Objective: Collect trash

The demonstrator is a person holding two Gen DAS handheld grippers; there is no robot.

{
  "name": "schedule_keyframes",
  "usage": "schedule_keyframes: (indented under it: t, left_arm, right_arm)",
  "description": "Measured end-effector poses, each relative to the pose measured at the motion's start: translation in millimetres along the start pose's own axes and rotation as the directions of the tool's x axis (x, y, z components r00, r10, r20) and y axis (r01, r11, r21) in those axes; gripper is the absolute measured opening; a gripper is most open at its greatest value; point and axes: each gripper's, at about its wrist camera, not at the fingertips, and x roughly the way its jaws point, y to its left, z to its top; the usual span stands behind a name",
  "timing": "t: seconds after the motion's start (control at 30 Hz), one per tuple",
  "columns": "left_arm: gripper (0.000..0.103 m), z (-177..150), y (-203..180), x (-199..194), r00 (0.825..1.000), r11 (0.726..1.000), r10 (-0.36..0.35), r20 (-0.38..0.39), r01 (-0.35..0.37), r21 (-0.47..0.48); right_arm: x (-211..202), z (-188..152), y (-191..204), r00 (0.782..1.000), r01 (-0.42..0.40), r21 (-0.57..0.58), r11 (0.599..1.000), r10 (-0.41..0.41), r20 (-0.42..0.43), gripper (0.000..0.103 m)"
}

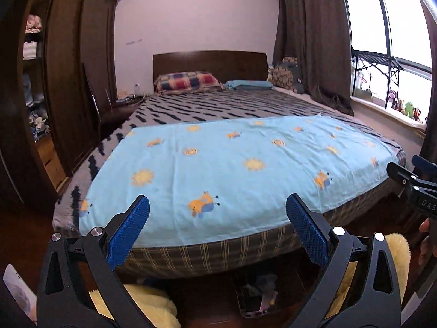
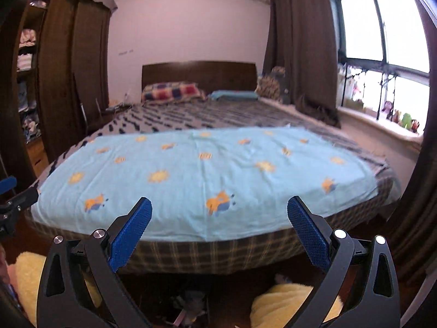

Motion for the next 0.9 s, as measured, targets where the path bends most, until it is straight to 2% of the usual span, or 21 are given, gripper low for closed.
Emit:
schedule_keyframes:
  t: [0.37, 0.9]
  left_arm:
    - [0.095, 5.2, -2.4, -10.3, 0.999, 1.0, 0.017, 0.033, -0.017, 0.004]
    - [0.095, 5.4, -3.8, -8.2, 1.0, 1.0, 0.017, 0.025, -0.017, 0.006]
  right_arm:
    - [-6.3, 2.7, -3.9, 1.0, -0.007, 0.011, 1.0, 0.007, 0.017, 0.1]
    - [-5.4, 3.1, -3.2, 1.0, -0.01, 0.014, 1.0, 0.01, 0.015, 0.1]
